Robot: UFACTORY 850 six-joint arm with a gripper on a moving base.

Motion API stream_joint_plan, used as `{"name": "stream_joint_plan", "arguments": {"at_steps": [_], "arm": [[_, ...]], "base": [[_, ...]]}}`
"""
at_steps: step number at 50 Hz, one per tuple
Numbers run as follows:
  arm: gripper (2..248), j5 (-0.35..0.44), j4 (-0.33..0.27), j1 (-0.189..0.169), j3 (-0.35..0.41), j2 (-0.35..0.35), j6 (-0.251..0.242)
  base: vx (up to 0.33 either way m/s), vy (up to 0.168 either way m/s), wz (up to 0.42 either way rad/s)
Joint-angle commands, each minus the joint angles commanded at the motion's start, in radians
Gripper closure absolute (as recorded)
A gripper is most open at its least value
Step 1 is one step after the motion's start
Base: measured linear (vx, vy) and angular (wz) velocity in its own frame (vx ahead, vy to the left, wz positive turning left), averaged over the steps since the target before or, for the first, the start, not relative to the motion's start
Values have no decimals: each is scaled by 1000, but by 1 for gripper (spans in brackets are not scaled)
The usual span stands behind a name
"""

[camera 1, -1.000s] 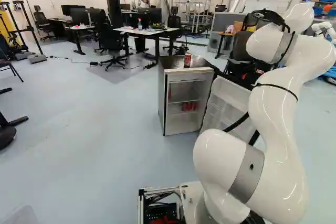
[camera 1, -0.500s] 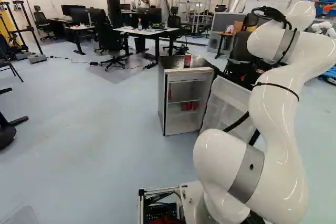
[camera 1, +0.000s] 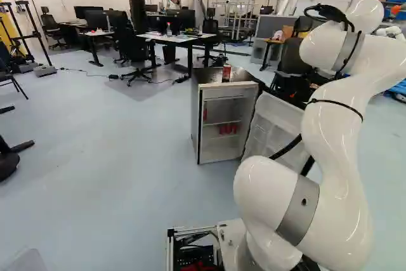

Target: Grab a drink from the fridge

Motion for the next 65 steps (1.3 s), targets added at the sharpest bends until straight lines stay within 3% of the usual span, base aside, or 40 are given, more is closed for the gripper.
{"name": "stream_joint_plan", "arguments": {"at_steps": [38, 65], "arm": [[3, -114, 0, -1, 92, 54, 0], [3, -116, -17, 23, 168, 99, 0]], "base": [[0, 0, 0], [0, 0, 0]]}}
